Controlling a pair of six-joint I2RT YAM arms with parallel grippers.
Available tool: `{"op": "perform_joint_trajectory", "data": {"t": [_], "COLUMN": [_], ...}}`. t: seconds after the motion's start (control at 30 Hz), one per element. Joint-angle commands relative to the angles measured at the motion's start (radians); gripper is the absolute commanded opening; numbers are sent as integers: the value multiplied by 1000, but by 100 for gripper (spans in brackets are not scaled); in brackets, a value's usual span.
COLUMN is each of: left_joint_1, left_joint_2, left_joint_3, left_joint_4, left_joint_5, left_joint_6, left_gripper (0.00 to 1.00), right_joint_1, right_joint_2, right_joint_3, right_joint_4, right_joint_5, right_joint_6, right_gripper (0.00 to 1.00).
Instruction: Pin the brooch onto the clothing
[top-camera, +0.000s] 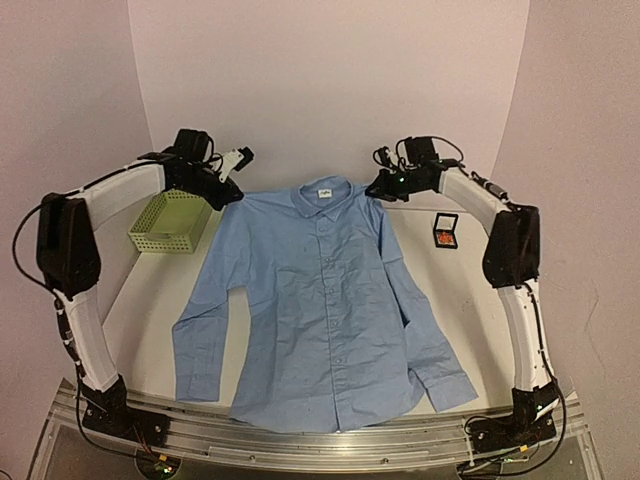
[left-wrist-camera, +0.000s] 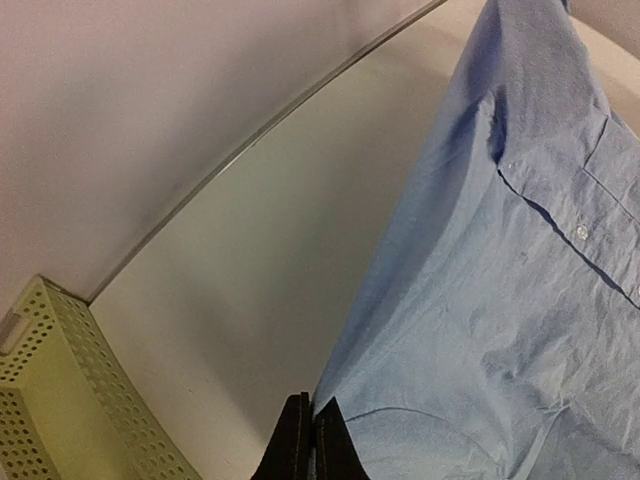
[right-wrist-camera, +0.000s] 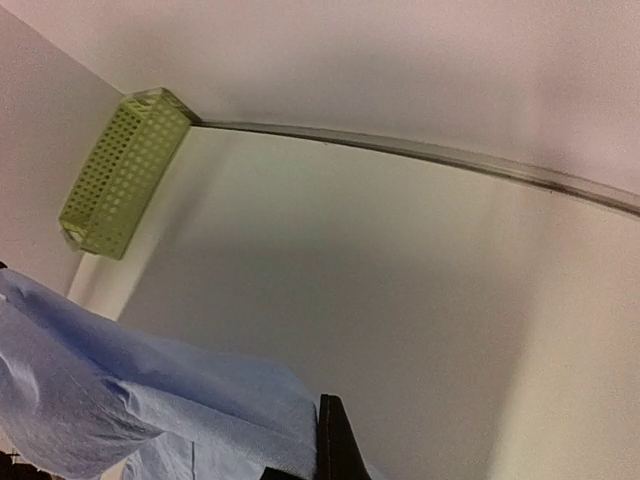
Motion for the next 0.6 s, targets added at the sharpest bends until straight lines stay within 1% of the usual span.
{"op": "perform_joint_trajectory", "data": {"t": [0.0,0.17,0.3,0.4,0.5,0.57], "left_joint_1": [58,60,59,58,58,59], "left_joint_2": [172,335,447,517,561,581], "left_joint_3": [154,216,338,404,425,426], "left_joint_4": [97,173,178,188,196,203], "left_joint_5": [-105,-137,-134,-143,-156,-159], "left_joint_6": [66,114,86,68,45,27], "left_gripper": [0,0,0,0,0,0], "right_joint_1": [-22,-22,-22,-22,-22,-23], "right_joint_2": [169,162,209,248,280,293], "right_joint_3": [184,-14,15,42,42,37], "right_joint_4": [47,335,401,443,487,512], "right_joint_5": [112,127,224,268,288,311], "right_joint_6": [9,86,106,115,143,168], "right_gripper": [0,0,0,0,0,5]}}
